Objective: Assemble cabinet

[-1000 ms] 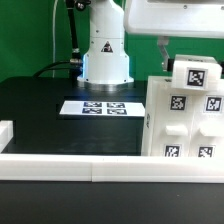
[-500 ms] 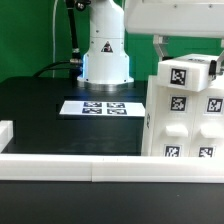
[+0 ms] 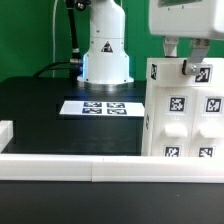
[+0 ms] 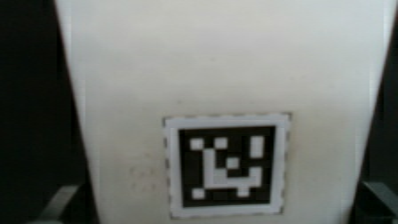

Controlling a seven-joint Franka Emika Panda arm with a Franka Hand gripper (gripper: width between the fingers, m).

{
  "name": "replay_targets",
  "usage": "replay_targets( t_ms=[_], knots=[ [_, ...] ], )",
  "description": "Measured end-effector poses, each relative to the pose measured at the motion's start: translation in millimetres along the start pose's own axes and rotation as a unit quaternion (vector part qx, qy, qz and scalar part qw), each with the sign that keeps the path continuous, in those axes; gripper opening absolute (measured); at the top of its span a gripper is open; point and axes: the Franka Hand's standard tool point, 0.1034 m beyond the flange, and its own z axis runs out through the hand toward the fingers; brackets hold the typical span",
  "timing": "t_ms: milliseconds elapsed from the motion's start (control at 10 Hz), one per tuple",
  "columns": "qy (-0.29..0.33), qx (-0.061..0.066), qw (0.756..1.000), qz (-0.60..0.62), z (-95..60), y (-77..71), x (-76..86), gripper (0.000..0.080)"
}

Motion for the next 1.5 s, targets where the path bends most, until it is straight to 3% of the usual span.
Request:
replay_targets(
  t_ms=[400, 1100, 1200, 1300, 1400, 1500],
  knots=[
    [-0.003, -0.010, 0.982, 0.188, -0.9, 6.5, -0.9, 0.0564],
    [-0.010, -0.015, 0.970, 0.244, -3.2, 10.0, -2.1, 0.0564],
    [-0.012, -0.015, 0.974, 0.225, -2.7, 9.8, -2.7, 0.0625],
    [-0.013, -0.015, 0.975, 0.220, -2.8, 9.6, -3.1, 0.0625],
    [-0.018, -0.012, 0.975, 0.221, -5.1, 7.5, -2.9, 0.0768],
    [-0.021, -0.011, 0.976, 0.216, -8.4, 5.4, -2.7, 0.0768]
  ],
)
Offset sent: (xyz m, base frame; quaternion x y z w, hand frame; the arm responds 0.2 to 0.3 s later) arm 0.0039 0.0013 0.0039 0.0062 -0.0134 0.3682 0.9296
